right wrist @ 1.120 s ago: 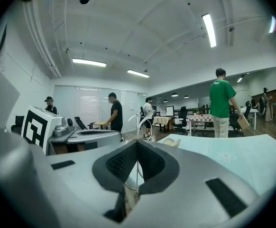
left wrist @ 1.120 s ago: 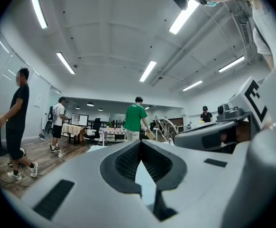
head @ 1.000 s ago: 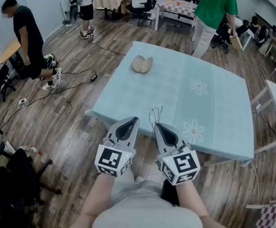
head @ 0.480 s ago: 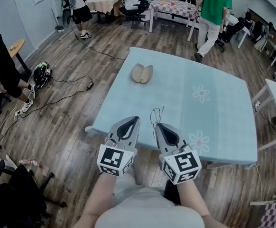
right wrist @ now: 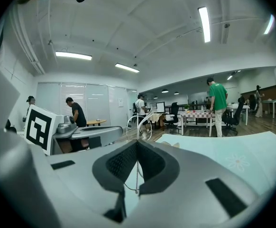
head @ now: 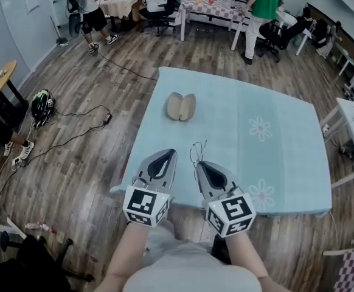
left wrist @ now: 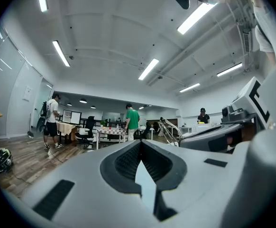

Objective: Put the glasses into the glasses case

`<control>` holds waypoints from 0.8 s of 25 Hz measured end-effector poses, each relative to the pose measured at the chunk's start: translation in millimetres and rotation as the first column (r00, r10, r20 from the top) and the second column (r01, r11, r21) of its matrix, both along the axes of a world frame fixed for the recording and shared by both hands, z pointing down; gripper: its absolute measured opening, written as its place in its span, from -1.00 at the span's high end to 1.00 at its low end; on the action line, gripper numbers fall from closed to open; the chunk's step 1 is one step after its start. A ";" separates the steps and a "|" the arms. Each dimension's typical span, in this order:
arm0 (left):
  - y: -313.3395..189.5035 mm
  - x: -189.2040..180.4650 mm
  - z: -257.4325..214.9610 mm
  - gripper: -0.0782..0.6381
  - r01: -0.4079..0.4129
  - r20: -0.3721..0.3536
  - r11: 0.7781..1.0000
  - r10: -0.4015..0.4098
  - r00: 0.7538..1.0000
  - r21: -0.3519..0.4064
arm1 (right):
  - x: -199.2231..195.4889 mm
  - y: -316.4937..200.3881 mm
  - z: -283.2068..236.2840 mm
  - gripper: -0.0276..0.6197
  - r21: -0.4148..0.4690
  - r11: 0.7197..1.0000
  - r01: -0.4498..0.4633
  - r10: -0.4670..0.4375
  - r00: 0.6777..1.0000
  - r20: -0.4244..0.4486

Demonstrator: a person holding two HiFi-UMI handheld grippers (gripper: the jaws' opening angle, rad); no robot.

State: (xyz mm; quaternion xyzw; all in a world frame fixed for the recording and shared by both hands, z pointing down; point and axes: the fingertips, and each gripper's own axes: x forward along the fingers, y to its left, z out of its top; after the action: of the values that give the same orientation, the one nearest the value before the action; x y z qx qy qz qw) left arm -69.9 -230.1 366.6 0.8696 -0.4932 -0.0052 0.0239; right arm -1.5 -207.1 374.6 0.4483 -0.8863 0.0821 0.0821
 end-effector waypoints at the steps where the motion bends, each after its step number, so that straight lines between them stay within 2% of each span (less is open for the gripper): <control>1: -6.7 -3.9 0.4 0.76 -0.006 -0.002 1.000 0.006 1.000 -0.002 | -3.8 -6.7 0.0 0.89 -0.002 1.000 -0.007 0.007 1.000 -0.001; 12: -81.9 -39.8 -1.1 0.76 -0.089 -0.001 0.996 0.089 0.996 -0.005 | -46.9 -78.8 2.2 0.89 -0.033 0.997 -0.073 0.073 0.997 0.001; 20: -125.0 -46.4 5.1 0.76 -0.132 0.007 0.991 0.132 0.991 -0.008 | -54.4 -117.2 10.1 0.89 -0.055 0.991 -0.123 0.124 0.992 0.013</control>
State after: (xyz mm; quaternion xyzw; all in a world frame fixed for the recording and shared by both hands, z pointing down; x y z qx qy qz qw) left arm -116.4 -355.1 371.7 0.9003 -0.4346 0.0014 0.0258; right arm -55.9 -324.2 384.7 0.4991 -0.8550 0.1148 0.0817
